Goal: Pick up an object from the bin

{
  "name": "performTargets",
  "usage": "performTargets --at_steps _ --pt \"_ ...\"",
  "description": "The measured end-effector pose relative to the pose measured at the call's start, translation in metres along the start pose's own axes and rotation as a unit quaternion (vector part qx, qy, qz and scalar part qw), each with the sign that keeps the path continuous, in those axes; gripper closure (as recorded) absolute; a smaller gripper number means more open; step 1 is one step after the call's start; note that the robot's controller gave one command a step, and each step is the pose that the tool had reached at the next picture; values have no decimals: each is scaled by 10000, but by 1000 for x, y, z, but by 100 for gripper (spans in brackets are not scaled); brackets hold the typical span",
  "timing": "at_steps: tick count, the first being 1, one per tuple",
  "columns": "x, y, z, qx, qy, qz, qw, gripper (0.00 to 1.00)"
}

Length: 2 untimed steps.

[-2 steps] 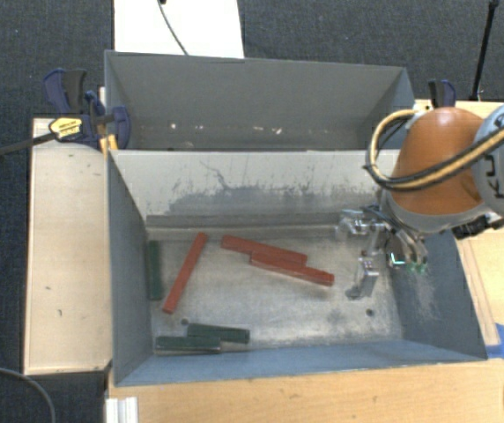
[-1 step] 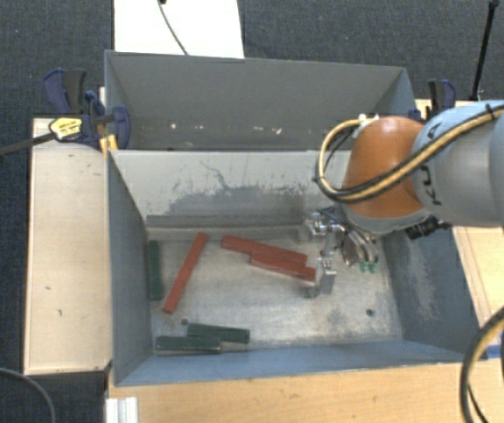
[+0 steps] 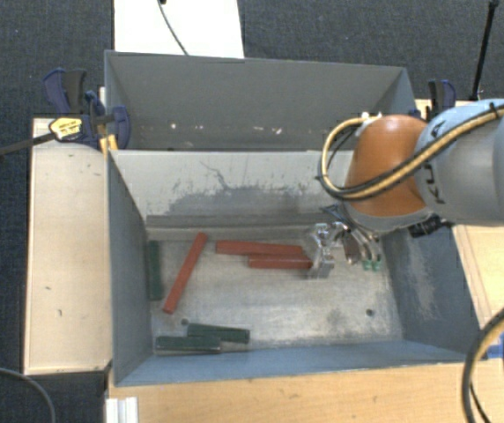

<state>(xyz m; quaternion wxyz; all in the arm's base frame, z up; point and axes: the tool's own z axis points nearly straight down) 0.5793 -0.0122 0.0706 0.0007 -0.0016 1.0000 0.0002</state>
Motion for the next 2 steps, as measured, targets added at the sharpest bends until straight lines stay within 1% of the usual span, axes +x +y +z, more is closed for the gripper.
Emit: performTargets --at_steps 1,2 --pt "40 69 -109 -16 -40 -169 9998 100" --pt "27 67 -217 -5 -57 -127 9999 100"
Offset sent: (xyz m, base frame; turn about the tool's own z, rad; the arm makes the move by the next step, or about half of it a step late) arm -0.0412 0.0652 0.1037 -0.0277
